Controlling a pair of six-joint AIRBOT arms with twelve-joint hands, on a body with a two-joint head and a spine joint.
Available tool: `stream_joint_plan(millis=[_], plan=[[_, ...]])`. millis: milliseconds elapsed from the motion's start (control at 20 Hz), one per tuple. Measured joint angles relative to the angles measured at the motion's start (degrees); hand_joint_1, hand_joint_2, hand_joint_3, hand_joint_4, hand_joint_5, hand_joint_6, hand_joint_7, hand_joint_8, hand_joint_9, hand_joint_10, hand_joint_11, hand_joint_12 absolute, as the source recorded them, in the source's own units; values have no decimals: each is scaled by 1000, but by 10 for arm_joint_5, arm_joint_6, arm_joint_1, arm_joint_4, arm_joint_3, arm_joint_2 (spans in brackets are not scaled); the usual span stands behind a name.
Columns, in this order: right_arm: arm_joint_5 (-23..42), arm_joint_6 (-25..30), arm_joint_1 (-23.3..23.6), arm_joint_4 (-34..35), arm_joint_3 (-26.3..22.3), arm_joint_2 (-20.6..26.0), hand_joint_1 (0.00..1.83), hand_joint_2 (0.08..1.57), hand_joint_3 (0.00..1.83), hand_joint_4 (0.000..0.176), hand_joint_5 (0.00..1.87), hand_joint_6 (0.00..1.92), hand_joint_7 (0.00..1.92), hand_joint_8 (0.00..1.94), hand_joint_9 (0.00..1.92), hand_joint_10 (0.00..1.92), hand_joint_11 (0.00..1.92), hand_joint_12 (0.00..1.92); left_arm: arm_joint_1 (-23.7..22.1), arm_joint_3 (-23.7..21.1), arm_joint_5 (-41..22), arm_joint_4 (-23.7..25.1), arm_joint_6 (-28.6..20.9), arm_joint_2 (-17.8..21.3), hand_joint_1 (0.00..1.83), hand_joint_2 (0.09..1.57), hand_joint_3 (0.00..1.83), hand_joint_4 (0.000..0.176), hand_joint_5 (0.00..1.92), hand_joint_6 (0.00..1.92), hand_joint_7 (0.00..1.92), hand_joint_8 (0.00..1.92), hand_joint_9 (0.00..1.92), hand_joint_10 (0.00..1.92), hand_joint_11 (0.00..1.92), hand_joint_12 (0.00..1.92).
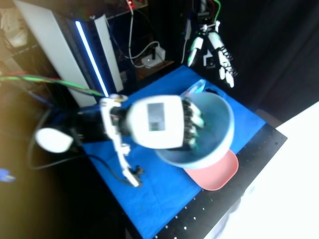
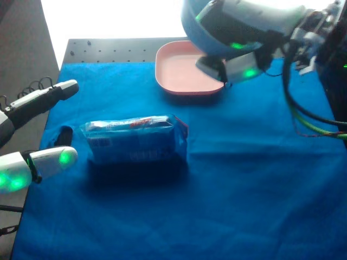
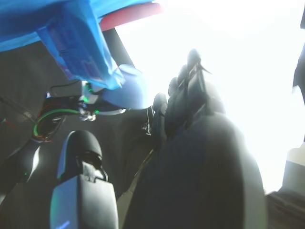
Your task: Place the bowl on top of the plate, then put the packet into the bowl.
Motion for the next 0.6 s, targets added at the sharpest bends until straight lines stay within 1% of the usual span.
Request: stream_joint_plan(millis=[50,100,150,200,250,300,350,400,450,500,550,600], plan=[[-9,-1,2,-5,5,-8,1223,577,1480,0,956,1649,1016,1941,1347,1921,1440,1921,0,0,0,2,0,0,576,1117,1,66,178,0,133,0,102,1,98,76],[-16,0,2,-10,8,-14,1214,584,1454,0,960,1630,985,1941,1288,1921,1367,1921,-1,1,0,4,0,0,585,1119,2,69,167,0,127,0,93,0,91,74],[-24,0,2,-14,12,-21,1210,575,1482,0,963,1659,1002,1941,1280,1921,1313,1921,-3,2,0,2,0,0,582,1117,0,68,170,2,133,3,98,3,96,77],[-31,0,2,-16,15,-25,1212,533,1590,0,1000,1727,1067,1941,1378,1921,1428,1921,-5,2,0,2,0,0,584,1125,4,60,170,2,136,4,104,5,101,80],[-39,0,2,-19,19,-30,1216,512,1639,0,1019,1756,1097,1941,1435,1921,1502,1921,-5,2,-2,2,0,0,586,1125,4,55,165,0,133,2,100,3,96,80],[-47,0,2,-20,20,-31,1237,946,1066,0,1093,1888,1257,1941,1460,1921,1555,1921,-5,2,-1,4,0,0,581,1128,4,61,157,0,124,0,96,1,91,81],[-58,1,2,-29,23,-34,1176,1149,773,0,1111,1914,1262,1941,1432,1921,1538,1921,-5,2,0,5,0,0,569,1129,4,54,168,4,137,5,118,9,124,99],[-66,0,2,-33,25,-36,1099,1302,487,0,1107,1893,1231,1941,1377,1921,1474,1921,-5,2,0,4,0,0,563,1135,5,52,163,2,133,3,116,6,118,102],[-75,0,2,-38,28,-38,991,1433,288,0,1105,1729,1222,1921,1352,1921,1426,1921,-5,2,-1,3,0,0,577,1136,4,51,161,1,128,0,109,3,104,100],[-80,-2,2,-39,31,-40,1066,1463,170,0,1053,1289,1149,1654,1237,1833,1273,1917,-6,2,0,4,0,0,589,1139,4,55,161,1,120,0,98,0,86,96],[-85,1,2,-40,35,-44,1159,1449,86,0,1032,966,1110,1466,1164,1737,1187,1870,-6,2,0,4,0,0,585,1142,5,52,162,1,122,1,103,2,90,103],[-96,1,2,-41,40,-49,1195,1442,36,0,983,583,1031,1251,1069,1561,1072,1772,-7,2,-1,4,0,0,587,1143,4,59,151,0,109,0,85,0,73,99]])
